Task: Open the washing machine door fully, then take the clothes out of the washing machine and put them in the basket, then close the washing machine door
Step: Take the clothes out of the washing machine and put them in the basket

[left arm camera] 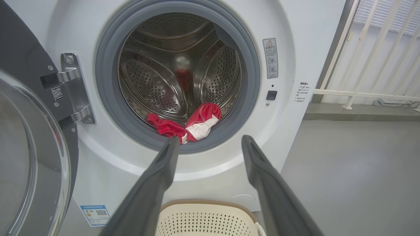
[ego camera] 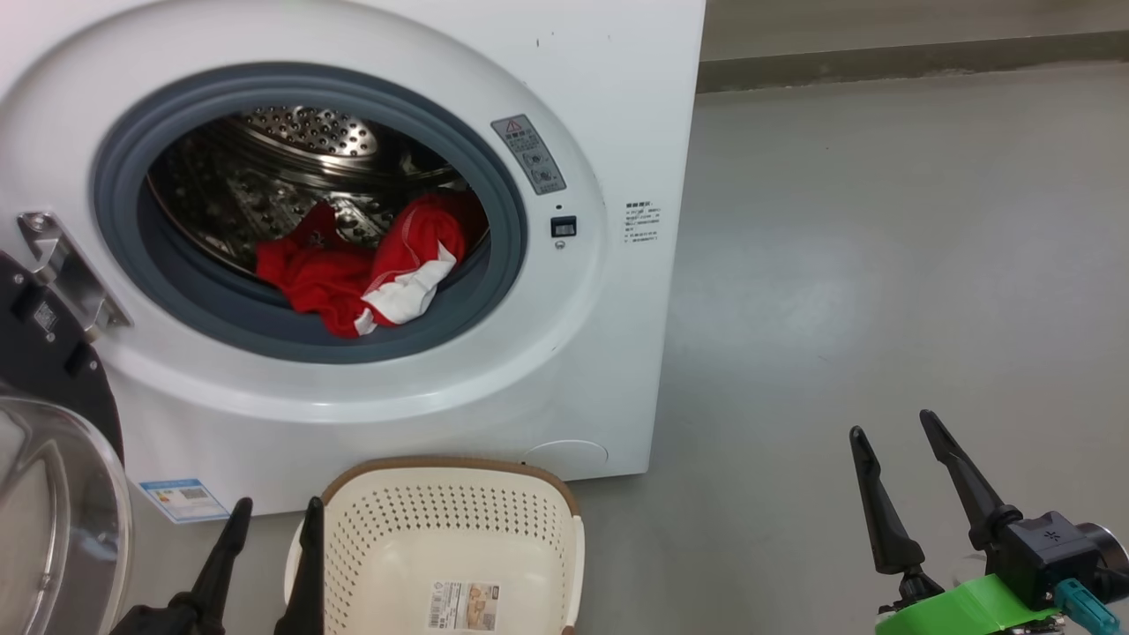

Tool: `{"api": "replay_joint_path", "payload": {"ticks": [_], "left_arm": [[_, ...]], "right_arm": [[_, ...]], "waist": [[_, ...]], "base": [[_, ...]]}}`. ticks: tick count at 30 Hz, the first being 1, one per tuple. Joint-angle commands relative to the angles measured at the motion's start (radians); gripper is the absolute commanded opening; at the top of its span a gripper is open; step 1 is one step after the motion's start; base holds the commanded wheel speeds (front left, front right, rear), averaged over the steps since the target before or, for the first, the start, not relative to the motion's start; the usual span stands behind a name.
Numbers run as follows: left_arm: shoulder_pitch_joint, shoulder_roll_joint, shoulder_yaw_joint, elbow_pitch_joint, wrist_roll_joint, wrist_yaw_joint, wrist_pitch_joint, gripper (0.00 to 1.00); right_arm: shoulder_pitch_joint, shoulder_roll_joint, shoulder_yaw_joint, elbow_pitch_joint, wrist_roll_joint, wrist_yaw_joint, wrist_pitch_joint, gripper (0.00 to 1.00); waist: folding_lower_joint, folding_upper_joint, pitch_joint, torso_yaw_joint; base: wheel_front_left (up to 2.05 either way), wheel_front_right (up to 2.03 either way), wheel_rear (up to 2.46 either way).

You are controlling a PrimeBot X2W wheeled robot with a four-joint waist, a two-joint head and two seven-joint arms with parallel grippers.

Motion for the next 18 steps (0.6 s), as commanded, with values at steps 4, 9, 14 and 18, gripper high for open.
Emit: {"api": "replay_joint_path", "payload": {"ticks": [4, 9, 14, 18], "left_arm": [[-0.030, 0.012, 0.031, -0.026, 0.008, 0.012, -0.009, 1.00], [-0.032, 0.014, 0.033, -0.022, 0.009, 0.019, -0.010, 1.00], [-0.036, 0.016, 0.034, -0.010, 0.005, 0.018, -0.011, 1.00], [-0.040, 0.018, 0.035, 0.002, 0.000, 0.016, -0.012, 1.00]], "right_arm": [[-0.037, -0.012, 0.021, -0.020, 0.006, 0.003, -0.006, 1.00], [-0.037, -0.012, 0.024, -0.018, 0.007, 0.003, -0.006, 1.00], [-0.034, -0.012, 0.022, -0.017, 0.008, 0.003, -0.006, 1.00], [-0.032, -0.012, 0.022, -0.018, 0.006, 0.003, -0.006, 1.00]], "waist": [[0.0000, 0.0000, 0.001, 0.002], [0.0000, 0.0000, -0.001, 0.004], [0.0000, 0.0000, -0.007, 0.008], [0.0000, 0.0000, -0.011, 0.012]], "base": [[0.43, -0.43, 0.00], [0.02, -0.02, 0.00], [0.00, 0.00, 0.00], [0.00, 0.00, 0.00]]}}
